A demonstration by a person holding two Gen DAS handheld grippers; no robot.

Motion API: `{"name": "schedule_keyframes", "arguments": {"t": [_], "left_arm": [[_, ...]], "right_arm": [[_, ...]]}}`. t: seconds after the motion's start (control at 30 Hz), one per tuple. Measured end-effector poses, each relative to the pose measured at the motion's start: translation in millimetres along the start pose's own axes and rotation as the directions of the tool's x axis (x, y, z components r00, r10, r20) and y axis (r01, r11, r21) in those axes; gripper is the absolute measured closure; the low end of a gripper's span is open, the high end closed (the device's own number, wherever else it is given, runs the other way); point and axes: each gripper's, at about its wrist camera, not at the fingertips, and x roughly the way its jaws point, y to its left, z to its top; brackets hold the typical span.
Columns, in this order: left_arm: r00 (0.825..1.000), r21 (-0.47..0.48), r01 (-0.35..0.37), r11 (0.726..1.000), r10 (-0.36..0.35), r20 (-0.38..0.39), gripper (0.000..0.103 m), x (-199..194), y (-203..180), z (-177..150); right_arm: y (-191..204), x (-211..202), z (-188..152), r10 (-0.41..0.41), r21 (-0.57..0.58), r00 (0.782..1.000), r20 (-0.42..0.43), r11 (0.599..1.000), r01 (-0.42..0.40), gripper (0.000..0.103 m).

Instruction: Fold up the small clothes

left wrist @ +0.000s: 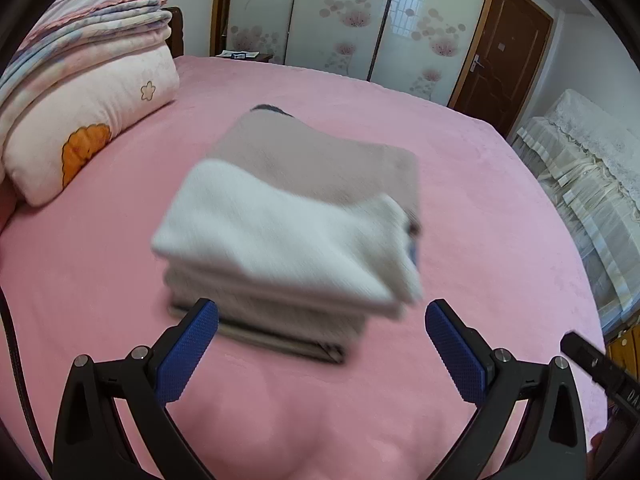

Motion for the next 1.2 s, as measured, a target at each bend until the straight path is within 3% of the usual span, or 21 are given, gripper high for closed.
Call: {"name": "schedule_keyframes", "arguments": {"t": [0.13, 0.47, 0.83, 1.2], "left_arm": [[0.999, 0.010, 0.038, 0.999, -0.038, 0.022, 0.000, -29.9, -29.7, -28.3], [0.989, 0.129, 0.103, 0.986, -0.116, 0.096, 0.000, -141.3, -115.8, -113.1], [0.994, 0.123, 0.061, 0.991, -0.072, 0.086, 0.000, -217.5, -145.5, -173.9], [0.987, 0.153, -0.024, 0.988, -0.001, 0.160, 0.000, -271.5, -153.9, -216.3]], "right_arm": [[-24.3, -36.8, -28.3, -0.033, -0.015, 0.999, 0.006, 0.999, 0.033, 0.031], [-60.3, -161.7, -92.0, -0.046, -0.072, 0.991, 0.129, 0.996, 0.056, 0.031], [-71.6, -249.9, -150.5, -0.090, -0.062, 0.979, 0.184, 0.993, 0.103, 0.030], [-74.9, -280.7, -178.8, -0.146, -0.068, 0.970, 0.195, 0.985, 0.162, 0.028]]}}
